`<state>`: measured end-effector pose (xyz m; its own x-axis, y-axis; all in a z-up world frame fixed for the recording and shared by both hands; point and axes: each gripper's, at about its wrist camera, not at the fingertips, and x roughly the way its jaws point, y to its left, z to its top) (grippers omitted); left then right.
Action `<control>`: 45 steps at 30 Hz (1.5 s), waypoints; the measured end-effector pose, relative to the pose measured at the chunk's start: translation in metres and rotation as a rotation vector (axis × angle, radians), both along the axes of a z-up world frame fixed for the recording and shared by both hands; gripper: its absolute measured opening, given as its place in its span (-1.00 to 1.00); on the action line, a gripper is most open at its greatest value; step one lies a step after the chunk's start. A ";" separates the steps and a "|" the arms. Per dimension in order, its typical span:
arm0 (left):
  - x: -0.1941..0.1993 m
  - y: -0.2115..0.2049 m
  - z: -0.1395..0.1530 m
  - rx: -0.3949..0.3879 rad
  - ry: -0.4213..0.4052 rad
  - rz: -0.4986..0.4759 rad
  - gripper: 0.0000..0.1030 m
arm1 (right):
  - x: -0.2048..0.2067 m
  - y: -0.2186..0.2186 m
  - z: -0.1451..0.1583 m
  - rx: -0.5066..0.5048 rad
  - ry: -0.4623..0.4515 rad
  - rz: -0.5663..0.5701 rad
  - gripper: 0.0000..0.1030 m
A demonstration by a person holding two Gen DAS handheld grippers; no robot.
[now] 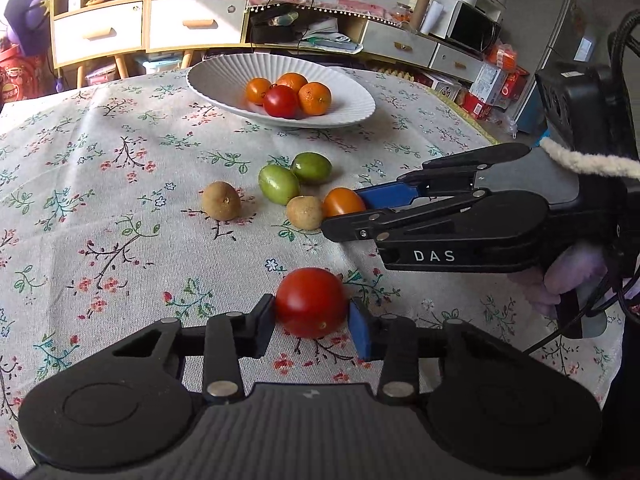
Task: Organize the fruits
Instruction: 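Grasp a red tomato with the left tool while the right tool grasps an orange tomato, then carry the red and orange tomatoes over the white plate with both tools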
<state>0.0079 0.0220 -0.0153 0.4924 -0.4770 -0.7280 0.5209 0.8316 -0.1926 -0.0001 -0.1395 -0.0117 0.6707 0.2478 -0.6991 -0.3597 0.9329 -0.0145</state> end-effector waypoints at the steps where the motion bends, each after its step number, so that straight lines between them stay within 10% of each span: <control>1: 0.000 0.000 0.000 0.001 0.001 0.005 -0.41 | 0.000 -0.001 0.000 0.003 0.002 -0.001 -0.44; 45: 0.053 -0.025 0.047 -0.031 -0.001 0.171 -0.41 | 0.024 -0.047 0.049 0.129 -0.006 -0.215 -0.45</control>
<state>0.0609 -0.0029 0.0317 0.5692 -0.4086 -0.7135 0.3725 0.9018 -0.2193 0.0238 -0.1867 0.0370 0.7217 0.1855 -0.6669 -0.1529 0.9823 0.1078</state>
